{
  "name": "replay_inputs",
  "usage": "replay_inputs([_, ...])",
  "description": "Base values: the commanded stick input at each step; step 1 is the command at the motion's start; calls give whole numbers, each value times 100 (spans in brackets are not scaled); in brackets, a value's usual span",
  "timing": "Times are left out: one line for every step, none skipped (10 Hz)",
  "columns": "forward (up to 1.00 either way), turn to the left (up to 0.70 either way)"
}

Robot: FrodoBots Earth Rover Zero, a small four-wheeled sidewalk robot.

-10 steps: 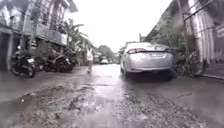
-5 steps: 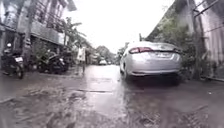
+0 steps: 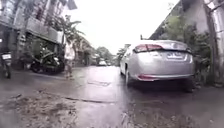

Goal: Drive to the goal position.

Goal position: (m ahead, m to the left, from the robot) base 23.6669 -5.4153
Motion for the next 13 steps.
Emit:
replay_inputs([100,27])
replay_inputs([100,27])
replay_inputs([100,0])
replay_inputs([100,0])
replay_inputs([100,4])
replay_inputs([100,25])
replay_inputs([100,5])
replay_inputs([100,0])
replay_inputs([100,-3])
replay_inputs([100,-25])
replay_inputs([100,-2])
replay_inputs([100,-19])
replay_inputs([100,0])
